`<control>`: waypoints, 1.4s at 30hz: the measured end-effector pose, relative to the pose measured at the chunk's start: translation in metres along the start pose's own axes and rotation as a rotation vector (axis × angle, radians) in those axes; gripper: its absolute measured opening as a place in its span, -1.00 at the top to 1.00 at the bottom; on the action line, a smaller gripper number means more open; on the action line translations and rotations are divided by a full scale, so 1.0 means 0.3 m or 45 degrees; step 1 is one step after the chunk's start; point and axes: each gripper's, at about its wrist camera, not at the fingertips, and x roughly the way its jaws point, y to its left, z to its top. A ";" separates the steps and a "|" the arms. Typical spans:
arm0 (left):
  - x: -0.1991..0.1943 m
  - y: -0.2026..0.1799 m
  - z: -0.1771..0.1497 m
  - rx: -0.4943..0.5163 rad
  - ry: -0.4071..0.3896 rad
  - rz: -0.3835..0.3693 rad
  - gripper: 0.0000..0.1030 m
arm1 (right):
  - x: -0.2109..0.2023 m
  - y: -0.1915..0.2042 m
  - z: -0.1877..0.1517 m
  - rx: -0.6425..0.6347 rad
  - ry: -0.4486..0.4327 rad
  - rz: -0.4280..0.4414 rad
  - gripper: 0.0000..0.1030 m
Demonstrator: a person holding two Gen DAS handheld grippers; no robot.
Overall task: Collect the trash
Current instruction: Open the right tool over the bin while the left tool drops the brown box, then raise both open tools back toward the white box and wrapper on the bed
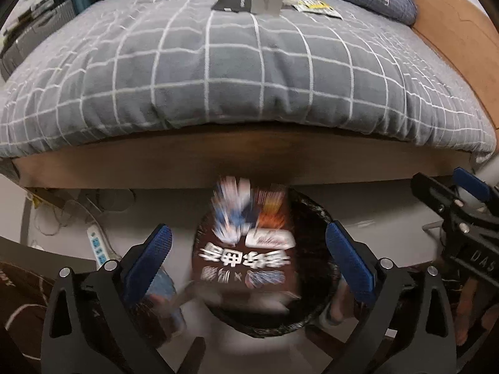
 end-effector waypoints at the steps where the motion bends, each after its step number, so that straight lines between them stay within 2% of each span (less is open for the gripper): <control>1: -0.007 0.004 0.005 0.003 -0.015 0.017 -0.89 | -0.004 0.000 0.006 0.002 -0.007 0.000 -0.84; 6: -0.049 0.035 0.040 -0.006 -0.068 0.052 -0.89 | -0.040 -0.001 0.036 0.016 -0.064 0.001 -0.84; 15: -0.131 0.092 0.124 -0.048 -0.178 0.055 -0.89 | -0.118 -0.001 0.113 0.005 -0.209 -0.014 -0.84; 22: -0.138 0.109 0.236 -0.058 -0.235 0.057 -0.89 | -0.116 0.011 0.173 -0.010 -0.248 -0.006 -0.84; 36: -0.077 0.173 0.499 -0.078 -0.313 0.086 -0.89 | -0.016 -0.003 0.393 -0.017 -0.302 -0.024 -0.84; 42: -0.036 0.153 0.603 -0.058 -0.328 0.040 -0.89 | 0.060 -0.019 0.500 -0.023 -0.298 -0.038 -0.84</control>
